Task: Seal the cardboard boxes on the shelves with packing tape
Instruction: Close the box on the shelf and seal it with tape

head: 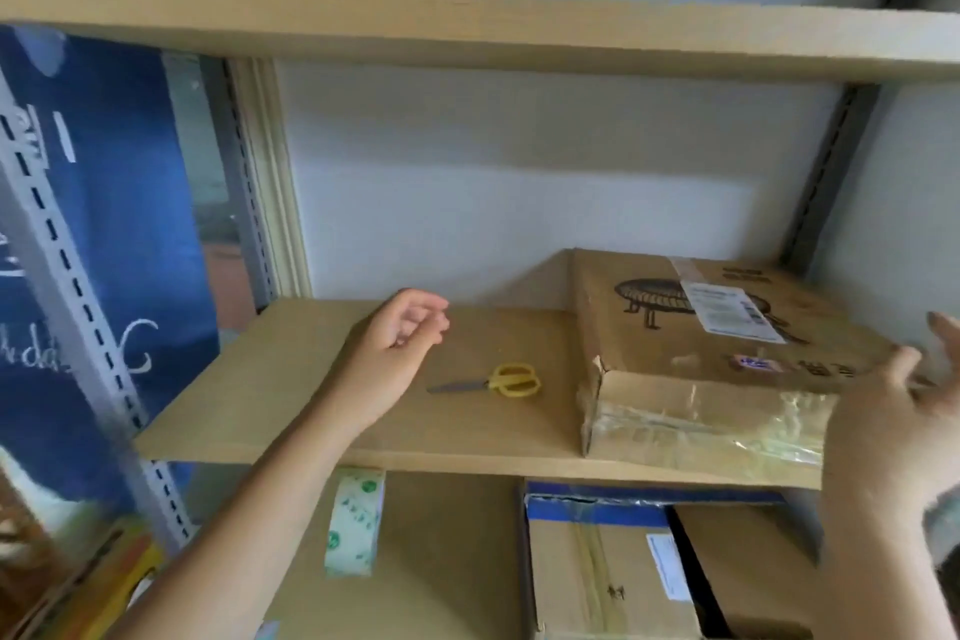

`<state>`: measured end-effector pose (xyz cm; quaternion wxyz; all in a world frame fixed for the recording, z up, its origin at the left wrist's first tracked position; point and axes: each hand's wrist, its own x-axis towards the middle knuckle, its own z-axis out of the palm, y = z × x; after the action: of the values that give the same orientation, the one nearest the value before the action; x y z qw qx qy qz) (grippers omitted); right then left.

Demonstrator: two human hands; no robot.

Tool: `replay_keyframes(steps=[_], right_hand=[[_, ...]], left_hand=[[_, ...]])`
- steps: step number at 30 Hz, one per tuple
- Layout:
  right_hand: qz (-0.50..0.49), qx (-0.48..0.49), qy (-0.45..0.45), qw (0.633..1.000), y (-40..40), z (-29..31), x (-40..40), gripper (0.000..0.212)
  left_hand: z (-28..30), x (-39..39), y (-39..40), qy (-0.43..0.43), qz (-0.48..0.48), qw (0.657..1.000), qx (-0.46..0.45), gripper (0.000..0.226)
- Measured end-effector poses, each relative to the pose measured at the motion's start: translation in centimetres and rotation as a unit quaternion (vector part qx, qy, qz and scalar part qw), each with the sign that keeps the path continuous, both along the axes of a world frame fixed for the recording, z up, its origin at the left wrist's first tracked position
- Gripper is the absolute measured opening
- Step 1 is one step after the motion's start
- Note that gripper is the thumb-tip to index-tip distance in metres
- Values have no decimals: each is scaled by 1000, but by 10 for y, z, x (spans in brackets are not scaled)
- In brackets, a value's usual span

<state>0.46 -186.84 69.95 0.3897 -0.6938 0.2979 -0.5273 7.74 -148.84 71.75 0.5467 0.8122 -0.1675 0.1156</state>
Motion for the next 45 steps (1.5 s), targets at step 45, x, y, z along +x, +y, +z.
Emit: replay_keyframes(steps=[45], right_hand=[[314,-57,107,942,75,40,-16,11]], left_hand=[[-26,-111,-178,312,-190,922,-128,45]])
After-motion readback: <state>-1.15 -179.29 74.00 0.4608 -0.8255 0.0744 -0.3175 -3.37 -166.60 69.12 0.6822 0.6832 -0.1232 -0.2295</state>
